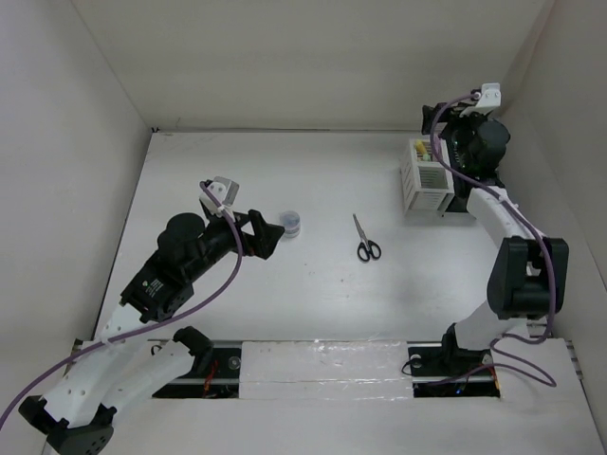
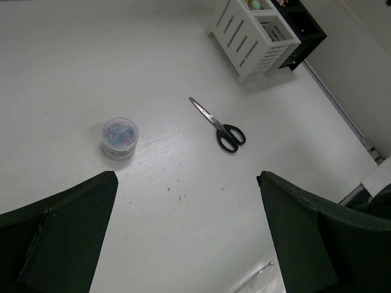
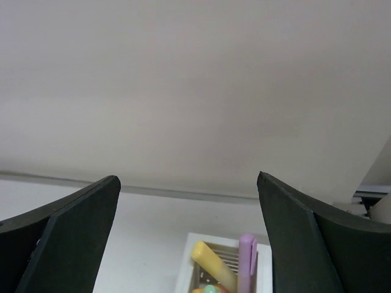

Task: Sort the stationery into containers
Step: Pick up the stapler from the center of the board.

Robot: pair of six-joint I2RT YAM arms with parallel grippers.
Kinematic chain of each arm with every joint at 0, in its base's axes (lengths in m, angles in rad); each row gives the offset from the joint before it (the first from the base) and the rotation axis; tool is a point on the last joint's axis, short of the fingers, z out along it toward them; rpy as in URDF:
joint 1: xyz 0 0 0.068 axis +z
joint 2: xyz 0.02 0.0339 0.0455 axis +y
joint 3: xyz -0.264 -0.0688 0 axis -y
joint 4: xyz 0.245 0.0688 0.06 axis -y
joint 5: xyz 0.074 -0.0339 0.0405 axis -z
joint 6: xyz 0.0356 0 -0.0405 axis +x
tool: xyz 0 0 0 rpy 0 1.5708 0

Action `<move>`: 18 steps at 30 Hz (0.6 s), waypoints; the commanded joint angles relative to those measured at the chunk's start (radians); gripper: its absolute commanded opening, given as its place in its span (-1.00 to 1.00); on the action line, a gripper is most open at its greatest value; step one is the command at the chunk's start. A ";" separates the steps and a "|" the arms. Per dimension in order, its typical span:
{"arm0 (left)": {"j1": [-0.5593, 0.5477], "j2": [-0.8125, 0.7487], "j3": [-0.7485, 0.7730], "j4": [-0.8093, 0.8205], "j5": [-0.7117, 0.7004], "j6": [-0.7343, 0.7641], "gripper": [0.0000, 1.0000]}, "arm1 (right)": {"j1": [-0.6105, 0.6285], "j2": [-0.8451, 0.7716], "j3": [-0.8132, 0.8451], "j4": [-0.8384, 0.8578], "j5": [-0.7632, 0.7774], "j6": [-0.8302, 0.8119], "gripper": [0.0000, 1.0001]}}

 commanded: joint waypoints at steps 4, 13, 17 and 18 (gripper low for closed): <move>-0.002 0.021 0.007 -0.016 -0.286 -0.069 1.00 | 0.138 -0.202 0.062 -0.309 0.198 0.012 1.00; 0.032 0.089 0.036 -0.103 -0.534 -0.183 1.00 | 0.396 -0.544 -0.070 -0.657 0.429 0.091 1.00; 0.043 0.149 0.054 -0.132 -0.523 -0.192 1.00 | 0.485 -0.656 -0.109 -0.794 0.429 0.109 1.00; 0.043 0.161 0.054 -0.132 -0.523 -0.204 1.00 | 0.523 -0.665 -0.109 -0.825 0.472 0.127 1.00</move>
